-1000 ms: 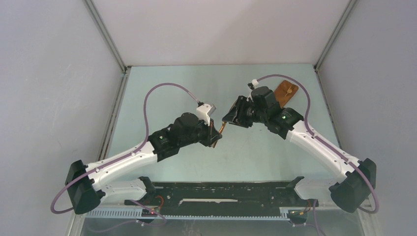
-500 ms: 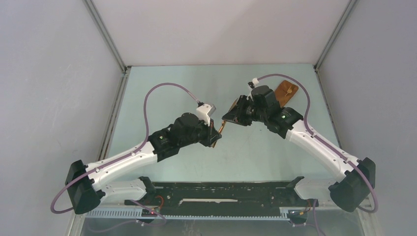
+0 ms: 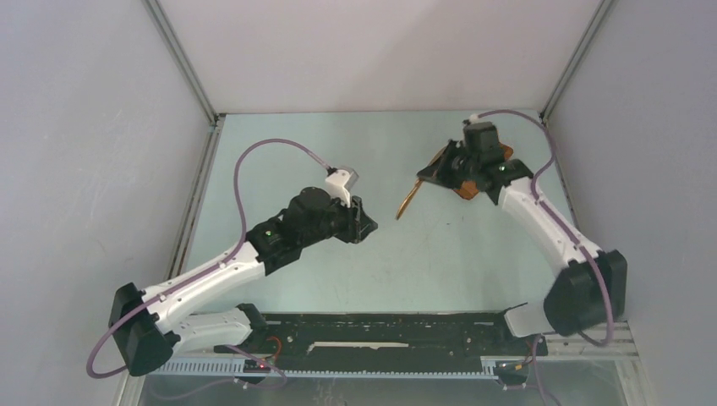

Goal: Fold the napkin into a case and place the utensils inside
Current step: Pass from the left arm to the right, then insert the knife into the folded napkin.

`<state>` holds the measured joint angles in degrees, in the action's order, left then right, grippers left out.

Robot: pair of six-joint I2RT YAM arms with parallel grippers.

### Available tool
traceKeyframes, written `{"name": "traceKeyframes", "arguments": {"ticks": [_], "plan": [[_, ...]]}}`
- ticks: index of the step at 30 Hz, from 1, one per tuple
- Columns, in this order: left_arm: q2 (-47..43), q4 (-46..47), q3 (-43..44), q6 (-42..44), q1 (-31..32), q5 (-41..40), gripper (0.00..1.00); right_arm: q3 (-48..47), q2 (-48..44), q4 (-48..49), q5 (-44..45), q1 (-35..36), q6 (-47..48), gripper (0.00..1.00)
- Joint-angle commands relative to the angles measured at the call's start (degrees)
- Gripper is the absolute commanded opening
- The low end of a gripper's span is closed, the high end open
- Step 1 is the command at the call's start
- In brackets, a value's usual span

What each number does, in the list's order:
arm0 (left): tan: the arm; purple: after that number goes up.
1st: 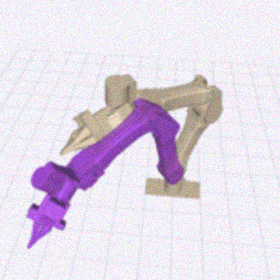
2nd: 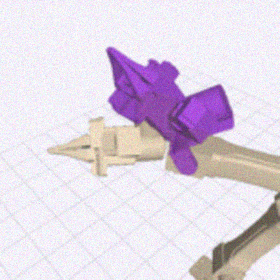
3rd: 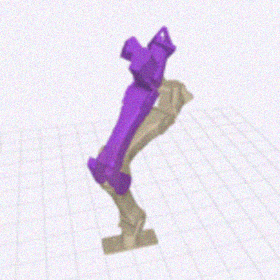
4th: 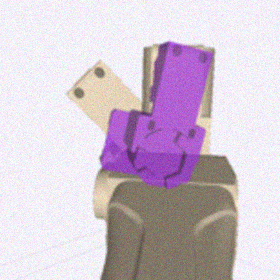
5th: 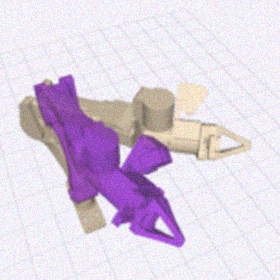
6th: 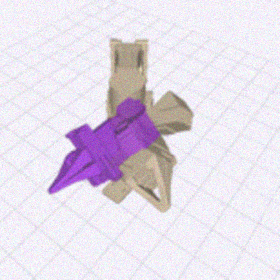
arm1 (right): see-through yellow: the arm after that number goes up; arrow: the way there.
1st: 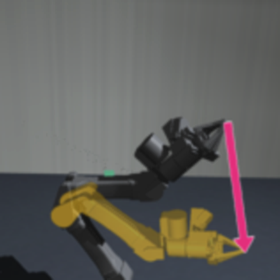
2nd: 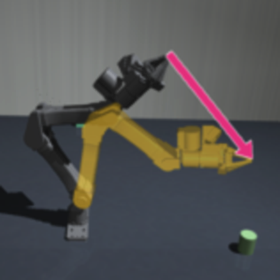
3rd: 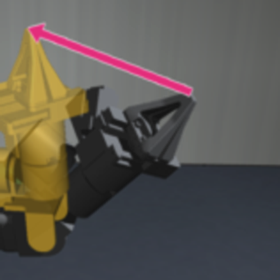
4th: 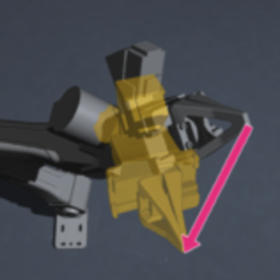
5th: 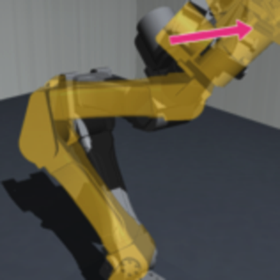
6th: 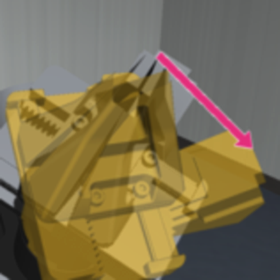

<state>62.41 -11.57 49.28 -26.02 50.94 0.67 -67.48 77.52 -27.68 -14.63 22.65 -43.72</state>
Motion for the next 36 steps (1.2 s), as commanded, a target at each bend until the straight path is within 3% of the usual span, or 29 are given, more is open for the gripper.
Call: {"name": "traceKeyframes", "arguments": {"ticks": [1, 9, 17, 21, 26, 29, 30, 32, 34, 36], "plan": [[-3.29, 1.97, -1.72, -0.11, -4.57, 5.04, 0.43, -7.97, 7.84, -2.24, 2.24, -11.22, 9.33, 0.00], [1.61, 4.15, -3.55, 1.90, -4.98, 8.04, 0.45, -24.52, 27.62, -5.44, 7.60, -25.45, 13.77, 0.00], [8.81, 10.09, -2.97, 1.70, -4.85, 11.64, 0.43, -50.59, 45.39, -14.15, 9.84, -31.43, 17.17, 0.00], [11.37, 10.86, -2.34, 1.61, -4.80, 13.00, 0.43, -59.33, 51.71, -17.66, 10.23, -33.19, 18.11, 0.00], [12.76, 11.04, -1.75, 1.70, -4.83, 13.40, 0.42, -61.95, 53.97, -17.63, 7.88, -34.32, 18.92, 0.00], [13.84, 11.29, -1.45, 1.70, -4.85, 13.71, 0.42, -59.70, 53.11, -14.50, -0.31, -34.60, 20.44, 0.00], [14.40, 11.31, -1.20, 1.57, -4.81, 14.05, 0.42, -58.72, 52.61, -12.14, -3.30, -34.65, 20.82, 0.01], [15.10, 11.35, -0.87, 1.28, -4.80, 15.00, 0.42, -60.30, 53.50, -10.70, -7.89, -34.86, 22.30, 0.18], [15.28, 11.36, -0.93, 0.99, -4.86, 15.39, 0.42, -64.73, 56.89, -14.51, -2.77, -34.72, 24.75, 0.29], [15.12, 11.31, -0.94, 1.08, -4.82, 15.42, 0.42, -68.89, 60.44, -17.75, -0.39, -34.82, 24.94, 0.33]]}}
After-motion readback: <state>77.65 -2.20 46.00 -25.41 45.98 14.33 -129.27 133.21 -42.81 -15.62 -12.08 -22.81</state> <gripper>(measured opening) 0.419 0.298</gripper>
